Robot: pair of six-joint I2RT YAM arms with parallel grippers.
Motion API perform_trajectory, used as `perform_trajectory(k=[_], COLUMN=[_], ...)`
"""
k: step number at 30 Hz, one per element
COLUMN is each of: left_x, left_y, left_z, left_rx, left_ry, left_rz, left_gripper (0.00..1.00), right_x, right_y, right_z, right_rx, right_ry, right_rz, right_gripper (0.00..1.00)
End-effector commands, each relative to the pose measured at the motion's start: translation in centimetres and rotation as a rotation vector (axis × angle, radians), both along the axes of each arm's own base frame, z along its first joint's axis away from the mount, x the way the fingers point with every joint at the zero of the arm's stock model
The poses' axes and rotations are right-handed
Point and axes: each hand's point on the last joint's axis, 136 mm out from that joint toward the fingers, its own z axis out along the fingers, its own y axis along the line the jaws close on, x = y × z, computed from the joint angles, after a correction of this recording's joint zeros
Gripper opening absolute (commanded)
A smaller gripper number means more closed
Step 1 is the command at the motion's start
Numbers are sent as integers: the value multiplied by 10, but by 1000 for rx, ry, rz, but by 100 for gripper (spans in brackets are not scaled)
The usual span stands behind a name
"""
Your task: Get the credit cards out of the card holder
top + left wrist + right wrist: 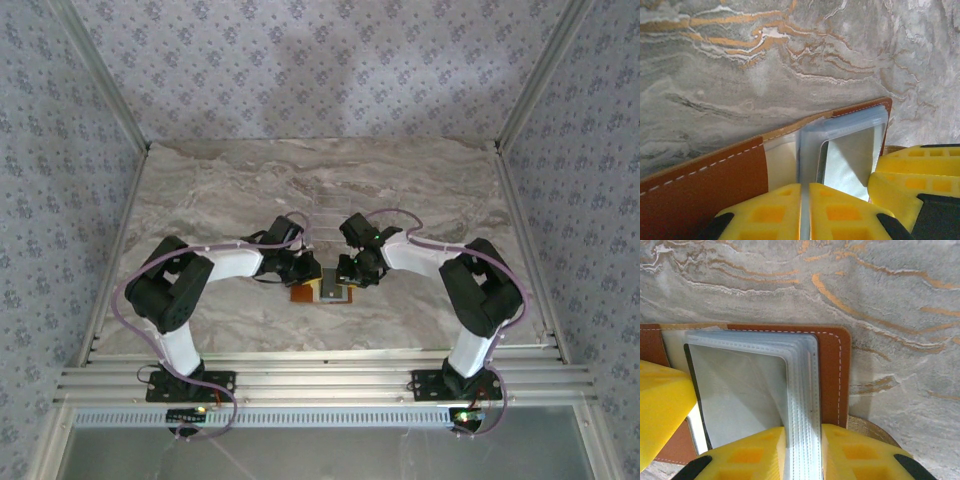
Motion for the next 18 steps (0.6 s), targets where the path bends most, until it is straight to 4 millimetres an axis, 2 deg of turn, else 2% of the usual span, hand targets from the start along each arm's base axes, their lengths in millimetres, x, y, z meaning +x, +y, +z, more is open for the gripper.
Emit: perform_trajectory(k=[1, 12, 18], left_x=[-14, -11, -11], left_y=[1, 2, 2], left_z=[2, 15, 7], left_rx=[-7, -14, 1], left_ry=[11, -40, -19], left_rz=[-32, -36, -42], left_gripper=[12, 16, 17], right_x=[-7, -9, -8], right_y=[2, 1, 1], right_z=[-11, -13, -12], right_rx=[-24, -28, -27], right_ry=[35, 41, 40], right_rz=[25, 25, 25], right_gripper=[25, 24, 24])
